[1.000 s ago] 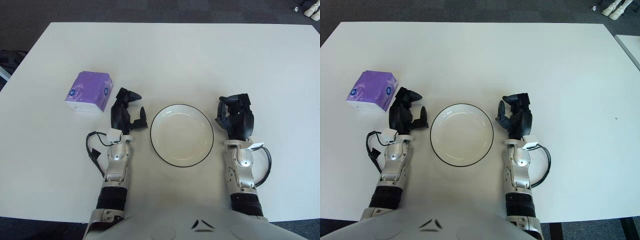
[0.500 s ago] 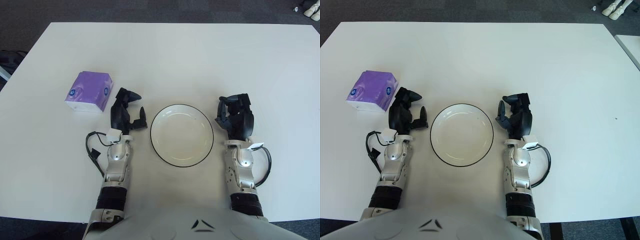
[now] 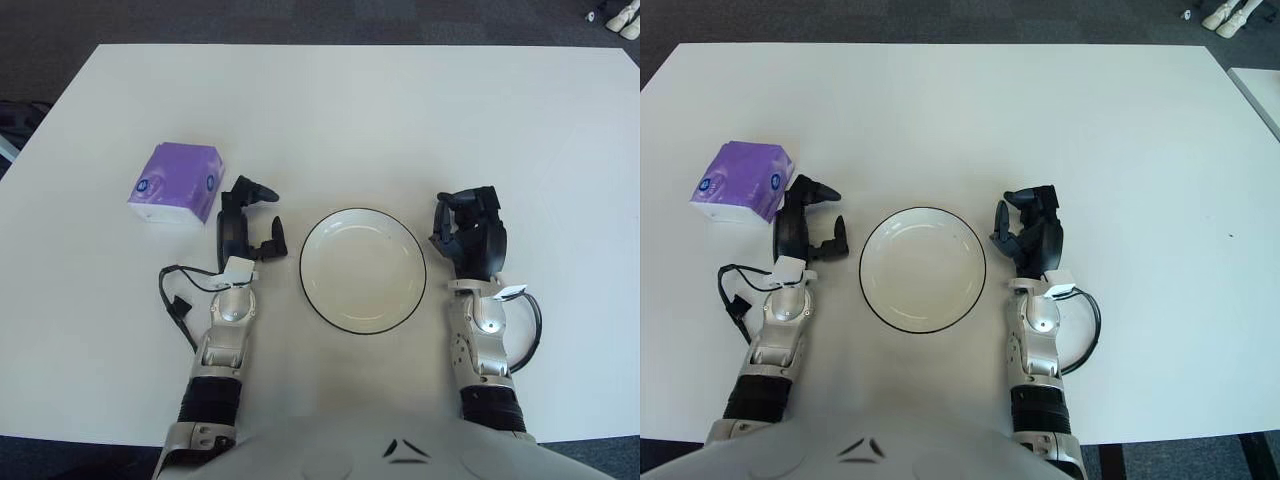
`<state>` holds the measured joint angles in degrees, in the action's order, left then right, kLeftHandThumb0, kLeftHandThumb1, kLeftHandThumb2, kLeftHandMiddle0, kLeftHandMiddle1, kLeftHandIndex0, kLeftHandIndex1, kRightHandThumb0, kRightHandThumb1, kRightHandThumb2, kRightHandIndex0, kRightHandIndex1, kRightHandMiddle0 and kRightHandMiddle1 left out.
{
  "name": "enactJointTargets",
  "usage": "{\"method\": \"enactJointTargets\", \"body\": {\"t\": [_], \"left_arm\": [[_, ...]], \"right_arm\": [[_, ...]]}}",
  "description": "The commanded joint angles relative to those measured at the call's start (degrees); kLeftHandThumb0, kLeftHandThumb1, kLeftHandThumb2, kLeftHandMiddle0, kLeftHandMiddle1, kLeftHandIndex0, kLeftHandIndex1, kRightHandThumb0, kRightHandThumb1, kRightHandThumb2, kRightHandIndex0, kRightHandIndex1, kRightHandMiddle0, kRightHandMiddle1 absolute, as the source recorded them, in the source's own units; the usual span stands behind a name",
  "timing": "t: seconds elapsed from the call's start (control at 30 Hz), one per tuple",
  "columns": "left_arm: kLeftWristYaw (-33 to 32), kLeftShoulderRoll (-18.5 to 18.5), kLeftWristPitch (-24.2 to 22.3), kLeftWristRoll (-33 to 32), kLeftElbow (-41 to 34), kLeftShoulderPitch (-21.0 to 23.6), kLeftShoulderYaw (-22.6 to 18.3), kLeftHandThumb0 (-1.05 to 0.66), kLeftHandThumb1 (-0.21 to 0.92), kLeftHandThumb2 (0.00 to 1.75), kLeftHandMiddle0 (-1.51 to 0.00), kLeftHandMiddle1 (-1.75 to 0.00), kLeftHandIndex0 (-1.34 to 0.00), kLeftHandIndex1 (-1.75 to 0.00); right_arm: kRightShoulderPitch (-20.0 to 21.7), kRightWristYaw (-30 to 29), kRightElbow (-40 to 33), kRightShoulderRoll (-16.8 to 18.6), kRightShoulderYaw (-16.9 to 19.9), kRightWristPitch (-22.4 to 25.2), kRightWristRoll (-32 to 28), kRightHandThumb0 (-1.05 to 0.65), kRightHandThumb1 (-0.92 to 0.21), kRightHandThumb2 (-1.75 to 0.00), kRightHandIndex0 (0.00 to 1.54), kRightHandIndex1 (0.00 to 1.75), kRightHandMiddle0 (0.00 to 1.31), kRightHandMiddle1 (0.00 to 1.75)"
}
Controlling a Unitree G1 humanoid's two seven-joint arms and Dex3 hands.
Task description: Put the tissue paper into the plate.
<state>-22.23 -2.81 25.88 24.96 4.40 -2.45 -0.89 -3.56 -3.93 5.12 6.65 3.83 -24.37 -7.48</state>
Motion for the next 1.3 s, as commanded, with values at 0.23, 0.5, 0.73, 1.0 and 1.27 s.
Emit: {"method": "enactJointTargets", "body": {"t": [0.23, 0.5, 0.73, 1.0, 1.27], "left_arm": [[-12.5, -12.5, 7.7, 17.3, 0.0, -2.8, -0.8, -0.01, -0.03, 1.73, -0.89, -1.75, -0.62, -1.74], [-16.0, -18.1, 12.0, 19.6, -3.5, -3.1, -2.7, -0.01, 0.10, 1.57, -0.78, -1.73, -0.54, -1.75], [-19.6, -21.9, 18.8, 19.7, -1.0, -1.0, -3.2, -0.01, 0.20, 1.44, -0.71, -1.66, -0.50, -1.75], [-23.6, -25.0, 23.7, 21.0, 2.3, -0.7, -5.1, -0.01, 0.25, 1.35, -0.65, -1.60, -0.50, -1.75], [-28.1, -29.5, 26.6, 22.8, 6.9, 0.8, -8.6, -0.43, 0.42, 1.19, -0.53, -1.71, -0.52, -1.75]], "right_arm": [[-6.2, -0.9, 6.0, 3.1, -0.3, 2.6, -0.7, -0.38, -0.67, -0.88, 0.50, 1.36, 0.34, 1.75], [-6.0, -0.8, 6.0, 3.1, -0.5, 2.9, -1.0, -0.38, -0.67, -0.87, 0.50, 1.36, 0.34, 1.75], [-5.6, -1.0, 6.9, 3.3, -0.3, 2.6, -0.9, -0.38, -0.68, -0.87, 0.50, 1.36, 0.34, 1.75], [-5.1, -1.4, 7.9, 3.2, -0.2, 1.7, -0.4, -0.38, -0.67, -0.88, 0.50, 1.36, 0.34, 1.75], [-5.0, -1.0, 8.4, 3.2, -0.1, 1.2, -0.9, -0.38, -0.67, -0.88, 0.50, 1.35, 0.34, 1.75]]}}
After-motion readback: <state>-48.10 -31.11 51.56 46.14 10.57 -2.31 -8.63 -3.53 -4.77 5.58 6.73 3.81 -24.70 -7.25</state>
